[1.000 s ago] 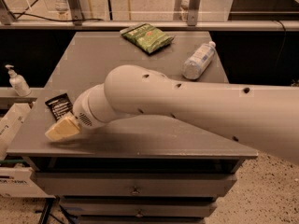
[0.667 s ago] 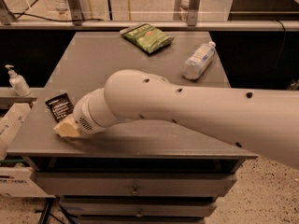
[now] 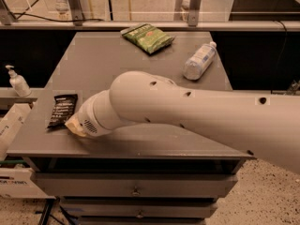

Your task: Move rxbar chocolate near blue plastic bottle

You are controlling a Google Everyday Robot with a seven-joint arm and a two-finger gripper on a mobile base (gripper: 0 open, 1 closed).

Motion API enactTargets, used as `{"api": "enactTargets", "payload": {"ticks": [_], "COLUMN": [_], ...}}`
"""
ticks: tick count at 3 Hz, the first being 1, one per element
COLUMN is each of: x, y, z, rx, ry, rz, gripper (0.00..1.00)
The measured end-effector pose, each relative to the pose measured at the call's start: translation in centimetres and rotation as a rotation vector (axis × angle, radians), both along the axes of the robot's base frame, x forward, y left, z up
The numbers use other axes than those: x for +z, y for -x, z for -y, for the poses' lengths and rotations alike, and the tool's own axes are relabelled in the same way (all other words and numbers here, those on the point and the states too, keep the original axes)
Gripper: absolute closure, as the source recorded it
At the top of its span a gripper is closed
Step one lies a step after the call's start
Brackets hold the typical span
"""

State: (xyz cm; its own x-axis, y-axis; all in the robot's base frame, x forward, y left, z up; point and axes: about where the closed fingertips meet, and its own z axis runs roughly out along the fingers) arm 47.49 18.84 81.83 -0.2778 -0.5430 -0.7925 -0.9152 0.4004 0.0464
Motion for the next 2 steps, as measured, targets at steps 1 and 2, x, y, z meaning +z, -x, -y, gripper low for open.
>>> {"api": "enactTargets", "payload": {"ticks": [1,2], "x": [0.9,1.7], "y": [-0.9,-1.7], "z": [1.7,3.4], "rx": [-0.026,-0.052], "ry": [0.007,0.023], "rz": [0.022,0.042], "gripper": [1.0,1.0]}}
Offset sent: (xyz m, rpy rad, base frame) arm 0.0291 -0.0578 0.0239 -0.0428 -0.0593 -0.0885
